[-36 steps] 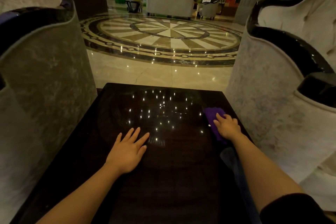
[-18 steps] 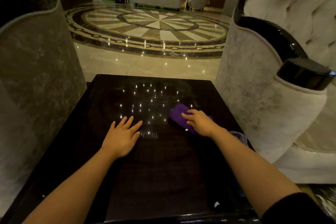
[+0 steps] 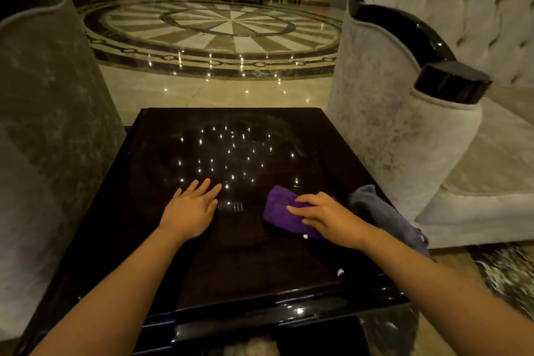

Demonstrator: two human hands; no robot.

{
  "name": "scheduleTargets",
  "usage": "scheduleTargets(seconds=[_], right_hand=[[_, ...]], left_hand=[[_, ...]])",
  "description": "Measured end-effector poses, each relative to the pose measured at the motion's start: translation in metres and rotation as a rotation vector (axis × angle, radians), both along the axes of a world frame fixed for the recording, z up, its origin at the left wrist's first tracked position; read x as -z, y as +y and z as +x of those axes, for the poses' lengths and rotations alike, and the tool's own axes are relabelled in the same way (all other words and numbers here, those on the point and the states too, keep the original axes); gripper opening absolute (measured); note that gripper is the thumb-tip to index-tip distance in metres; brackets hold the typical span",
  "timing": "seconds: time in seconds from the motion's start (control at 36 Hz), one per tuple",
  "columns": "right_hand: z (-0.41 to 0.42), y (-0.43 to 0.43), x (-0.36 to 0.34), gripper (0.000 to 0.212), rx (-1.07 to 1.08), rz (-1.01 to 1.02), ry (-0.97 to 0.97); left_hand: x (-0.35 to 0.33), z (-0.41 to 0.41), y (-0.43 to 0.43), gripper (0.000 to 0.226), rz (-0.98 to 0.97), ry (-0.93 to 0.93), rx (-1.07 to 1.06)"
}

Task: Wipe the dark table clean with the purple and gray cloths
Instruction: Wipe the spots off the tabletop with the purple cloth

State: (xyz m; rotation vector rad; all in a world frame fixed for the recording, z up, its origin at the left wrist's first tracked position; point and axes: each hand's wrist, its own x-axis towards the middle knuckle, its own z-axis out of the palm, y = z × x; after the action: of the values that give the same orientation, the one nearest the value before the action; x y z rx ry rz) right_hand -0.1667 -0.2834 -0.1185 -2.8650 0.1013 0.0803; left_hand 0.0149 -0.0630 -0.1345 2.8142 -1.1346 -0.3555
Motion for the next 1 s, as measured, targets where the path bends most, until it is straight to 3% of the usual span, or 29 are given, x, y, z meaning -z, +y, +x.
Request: scheduleTargets(seconds=[0.42,0.58,0.81,0.92,1.0], right_hand=[[-0.077,0.071,0.007,0.038,0.143,0.020,-0.239],[-0.109,0.110,0.019,0.039,0.058,0.070,-0.293],[-0.123,0.124,0.021,0.040,0.020,0.136,-0.180],[-0.123,0.126,0.014,0.036,0.098,0.158,-0.280],[-0.123,0.130,0.012,0.036,0.062,0.071,-0.250]], left_hand=[[0.002,-0.039,0.023,0.049,-0.014,-0.002,0.006],[0.001,-0.049,0.030,0.049,-0.035,0.000,-0.004],[0.000,-0.056,0.036,0.049,-0.035,0.015,-0.004],[-0.001,-0.057,0.037,0.049,-0.031,0.021,0.002],[-0.001,-0.057,0.037,0.049,-0.034,0.023,0.007]])
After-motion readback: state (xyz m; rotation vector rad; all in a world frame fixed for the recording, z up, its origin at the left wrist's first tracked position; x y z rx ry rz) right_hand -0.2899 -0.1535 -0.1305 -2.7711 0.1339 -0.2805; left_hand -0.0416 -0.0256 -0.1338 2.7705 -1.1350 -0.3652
